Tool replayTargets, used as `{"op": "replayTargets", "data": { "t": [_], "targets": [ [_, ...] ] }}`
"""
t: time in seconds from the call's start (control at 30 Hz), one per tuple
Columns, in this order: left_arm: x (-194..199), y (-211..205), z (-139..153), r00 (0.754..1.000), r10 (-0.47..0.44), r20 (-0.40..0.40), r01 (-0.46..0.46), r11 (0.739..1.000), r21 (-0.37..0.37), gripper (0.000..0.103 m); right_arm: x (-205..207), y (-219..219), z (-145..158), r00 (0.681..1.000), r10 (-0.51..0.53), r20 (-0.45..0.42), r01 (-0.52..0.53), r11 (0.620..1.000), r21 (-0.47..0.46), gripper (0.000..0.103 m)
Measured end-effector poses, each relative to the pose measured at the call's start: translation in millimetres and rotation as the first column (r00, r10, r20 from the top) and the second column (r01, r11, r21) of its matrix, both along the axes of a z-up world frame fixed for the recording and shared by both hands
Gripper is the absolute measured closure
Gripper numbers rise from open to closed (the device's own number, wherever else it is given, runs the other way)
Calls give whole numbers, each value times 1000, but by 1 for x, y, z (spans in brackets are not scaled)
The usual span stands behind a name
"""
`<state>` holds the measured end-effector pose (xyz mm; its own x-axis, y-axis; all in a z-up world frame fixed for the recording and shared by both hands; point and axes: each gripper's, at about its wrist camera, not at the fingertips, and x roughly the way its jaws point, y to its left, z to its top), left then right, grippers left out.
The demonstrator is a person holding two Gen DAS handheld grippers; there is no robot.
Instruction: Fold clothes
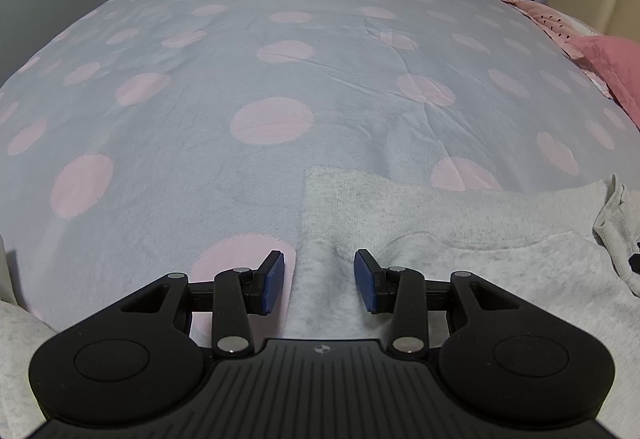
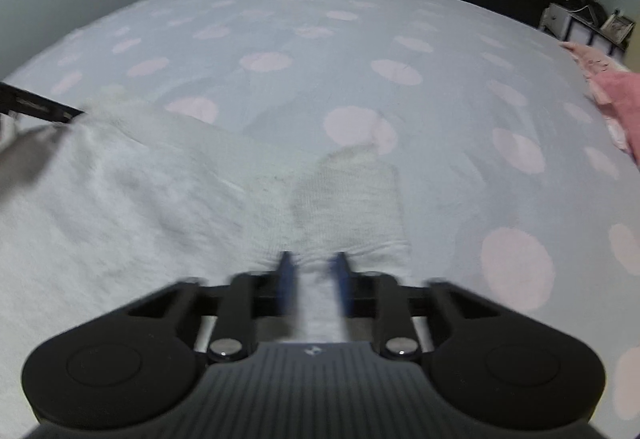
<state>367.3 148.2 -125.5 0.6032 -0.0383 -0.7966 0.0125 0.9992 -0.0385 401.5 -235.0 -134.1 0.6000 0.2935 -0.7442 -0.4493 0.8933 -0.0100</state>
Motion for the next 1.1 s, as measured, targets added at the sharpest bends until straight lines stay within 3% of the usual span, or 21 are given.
{"op": "replayTargets", "data": {
  "t": [0.13, 0.33, 0.5, 0.6, 0.7, 0.9, 0.97, 1.03, 1.1],
  "targets": [
    [-1, -1, 2, 1000, -13, 8, 13, 1000, 8, 68, -1, -10, 5, 1000, -8, 12, 7, 1000, 29, 93],
    [-4, 3, 12, 999, -34, 34, 34, 999, -5, 97, -5, -36, 37, 993, -66, 97, 59, 996, 73, 93],
    [-9, 0, 32, 993, -40, 114, 38, 999, 20, 99, 1, -79, 63, 968, -201, 150, 187, 977, 103, 94],
    [-8, -3, 34, 991, -34, 128, 28, 999, 46, 100, 9, -109, 65, 927, -332, 173, 324, 943, 74, 94],
    [-4, -8, 27, 994, -35, 108, 28, 997, 69, 100, 17, -132, 54, 902, -408, 143, 402, 913, 72, 94],
    [3, -17, 12, 997, -36, 66, 28, 993, 114, 99, 33, -121, 15, 923, -360, 136, 370, 927, -55, 94],
    [6, -19, 7, 998, -36, 52, 29, 991, 129, 97, 40, -121, 2, 931, -355, 90, 360, 932, -44, 92],
    [7, -20, 4, 998, -41, 41, 35, 991, 131, 90, 41, -135, -4, 923, -384, 28, 384, 923, 4, 87],
    [4, -13, 7, 998, -46, 33, 42, 995, 91, 71, 41, -150, 0, 906, -423, -7, 422, 904, 70, 59]
  ]
}}
